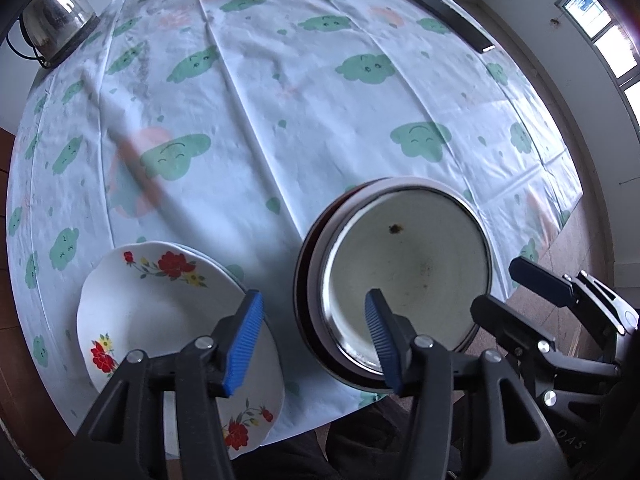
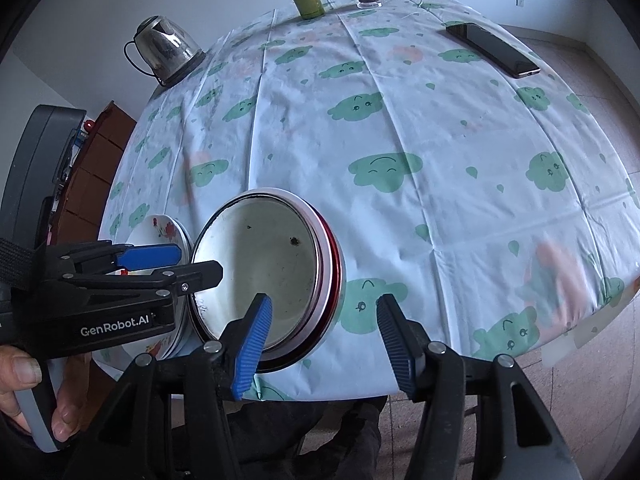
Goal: Organize plates and bowls
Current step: 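Close both grippers on the rim of the nested bowl stack, then lift the bowl stack with both grippers and carry it toward the flower plates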
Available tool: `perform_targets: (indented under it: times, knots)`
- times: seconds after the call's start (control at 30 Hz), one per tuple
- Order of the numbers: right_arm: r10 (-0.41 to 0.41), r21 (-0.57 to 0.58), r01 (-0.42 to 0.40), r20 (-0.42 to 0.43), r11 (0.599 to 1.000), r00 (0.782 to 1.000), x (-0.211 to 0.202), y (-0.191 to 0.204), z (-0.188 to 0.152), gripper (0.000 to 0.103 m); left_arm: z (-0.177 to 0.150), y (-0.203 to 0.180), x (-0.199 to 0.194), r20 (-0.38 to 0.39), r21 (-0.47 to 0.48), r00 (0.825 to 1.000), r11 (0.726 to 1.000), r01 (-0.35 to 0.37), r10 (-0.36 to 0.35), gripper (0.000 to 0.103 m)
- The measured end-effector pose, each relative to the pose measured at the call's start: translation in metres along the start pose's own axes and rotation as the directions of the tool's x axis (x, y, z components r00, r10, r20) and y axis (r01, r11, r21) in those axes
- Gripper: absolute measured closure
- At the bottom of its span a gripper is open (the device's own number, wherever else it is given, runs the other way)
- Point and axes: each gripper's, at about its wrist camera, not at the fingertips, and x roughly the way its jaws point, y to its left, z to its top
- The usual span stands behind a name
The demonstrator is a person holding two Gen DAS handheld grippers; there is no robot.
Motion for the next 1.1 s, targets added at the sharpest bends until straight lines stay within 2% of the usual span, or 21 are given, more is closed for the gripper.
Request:
perform_targets:
  times: [0.3,0.4,0.47,0.5,0.57,0.67,0.73,1.1]
  knots:
    - [0.015,0.02,-0.015,-0.013,1.0,1.0,0.009,-0.001,0.001,0.046,0.005,-0.003,0.01,-0.024,0.016,1.0,1.0,0.011,-0.011,0.05]
    - [0.042,0.038,-0.041,-0.023,0.998,0.999,0.012,-0.002,-0.001,0.046,0.006,-0.006,0.013,-0.033,0.026,0.999,1.0,0.015,-0.015,0.056]
    - [0.059,0.038,-0.058,-0.033,0.998,0.998,0.015,0.0,-0.003,0.047,0.005,-0.008,0.017,-0.047,0.035,0.999,0.999,0.018,-0.017,0.069]
    - [0.062,0.035,-0.061,-0.037,0.998,0.997,0.016,0.002,-0.004,0.049,0.006,-0.01,0.018,-0.047,0.041,0.999,0.999,0.012,-0.01,0.07]
    - [0.057,0.033,-0.055,-0.044,0.998,0.997,0.017,0.003,-0.006,0.061,0.006,-0.011,0.019,-0.042,0.054,0.999,0.999,-0.005,0.008,0.072]
    - [0.042,0.049,-0.04,-0.034,0.998,0.999,0.016,-0.001,-0.007,0.072,0.006,-0.009,0.019,-0.043,0.053,0.999,0.998,-0.017,0.019,0.08]
    - [0.061,0.087,-0.058,-0.032,0.995,0.998,0.015,-0.007,-0.007,0.074,0.007,-0.01,0.021,-0.047,0.055,0.999,0.998,-0.013,0.016,0.081]
    - [0.03,0.079,-0.027,-0.038,0.997,0.999,0.012,-0.002,-0.005,0.074,0.003,-0.01,0.014,-0.041,0.059,0.999,0.998,-0.015,0.017,0.081]
